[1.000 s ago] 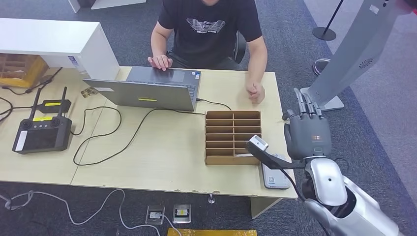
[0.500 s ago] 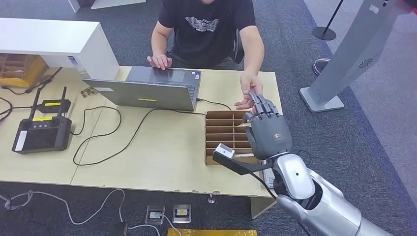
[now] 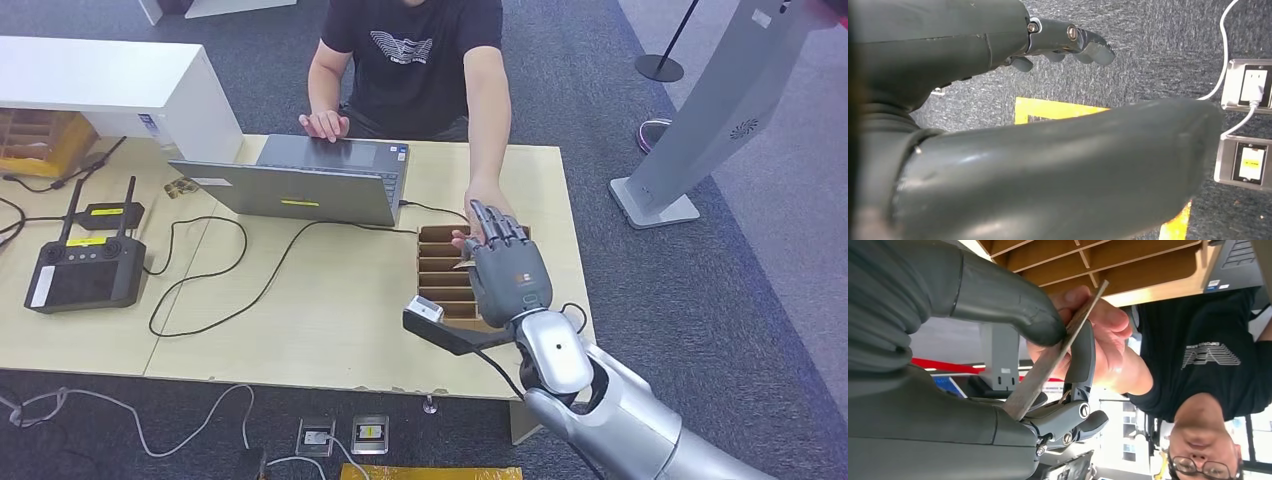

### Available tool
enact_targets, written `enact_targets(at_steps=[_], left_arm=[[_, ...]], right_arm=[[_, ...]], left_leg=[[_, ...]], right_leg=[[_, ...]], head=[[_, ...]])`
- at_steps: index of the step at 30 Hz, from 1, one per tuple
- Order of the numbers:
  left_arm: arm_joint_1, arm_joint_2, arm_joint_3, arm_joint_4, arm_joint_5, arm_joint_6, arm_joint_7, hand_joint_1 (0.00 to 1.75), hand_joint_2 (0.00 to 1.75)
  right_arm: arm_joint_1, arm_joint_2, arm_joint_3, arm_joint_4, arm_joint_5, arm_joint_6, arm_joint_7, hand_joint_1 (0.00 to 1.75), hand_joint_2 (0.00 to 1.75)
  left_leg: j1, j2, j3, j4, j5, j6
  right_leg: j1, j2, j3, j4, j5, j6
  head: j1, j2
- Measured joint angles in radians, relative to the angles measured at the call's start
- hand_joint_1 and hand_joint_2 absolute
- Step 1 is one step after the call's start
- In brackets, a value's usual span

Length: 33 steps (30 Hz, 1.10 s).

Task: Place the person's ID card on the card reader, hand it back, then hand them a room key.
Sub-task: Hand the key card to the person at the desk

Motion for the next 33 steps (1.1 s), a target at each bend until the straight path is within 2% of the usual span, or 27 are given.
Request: enact_targets(at_steps=[2,4,8,14,18,28,33], left_arm=[[0.001,0.000,-0.006,-0.005,0.000,0.004,0.001,0.00,0.00],[0.002,0.000,-0.010,-0.013,0.001,0.012,0.001,0.00,0.00],[0.002,0.000,-0.014,-0.029,0.001,0.023,0.001,0.00,0.00],[0.001,0.004,-0.021,-0.042,0.001,0.015,0.002,0.00,0.00],[0.003,0.007,-0.021,-0.043,0.009,0.014,0.002,0.00,0.00],[0.025,0.015,-0.031,-0.042,0.035,-0.002,0.001,0.00,0.00],[0.026,0.016,-0.032,-0.042,0.045,-0.002,0.000,0.00,0.00]], right_arm=[[0.000,0.001,0.000,0.011,0.020,0.000,0.012,0.00,1.75],[0.000,0.001,0.000,0.021,0.046,0.001,0.027,0.00,1.75],[0.000,0.001,0.001,0.036,0.075,0.003,0.039,0.00,0.00],[0.000,0.000,0.000,0.043,0.069,0.021,0.038,0.00,0.00],[0.004,-0.011,-0.005,0.002,0.017,0.071,0.052,0.00,1.75],[0.009,-0.113,-0.043,-0.262,-0.131,0.175,0.140,0.00,1.75],[0.026,-0.155,-0.039,-0.359,-0.157,0.217,0.167,0.00,1.75]], left_leg=[[0.000,0.000,0.000,0.000,0.000,0.000],[0.000,0.000,0.000,0.000,0.000,0.000],[0.000,0.000,0.000,0.000,0.000,0.000],[0.000,0.000,0.000,0.000,0.000,0.000],[0.000,0.000,0.000,0.000,0.000,0.000],[0.000,0.001,0.000,0.000,0.000,0.000],[0.000,0.001,0.000,0.000,0.000,0.000]], right_leg=[[0.000,0.000,0.000,0.000,0.000,0.000],[0.000,0.000,0.000,0.000,0.000,0.000],[0.000,0.000,0.000,0.000,0.000,0.000],[0.000,0.001,-0.001,0.000,0.000,0.000],[0.000,0.001,-0.001,0.000,0.000,0.000],[0.000,0.001,-0.001,0.000,0.000,0.000],[0.000,0.002,-0.001,0.000,0.000,0.000]], head=[[0.000,0.000],[0.000,0.000],[0.000,0.000],[0.000,0.000],[0.000,0.000],[0.000,0.000],[0.000,0.000]])
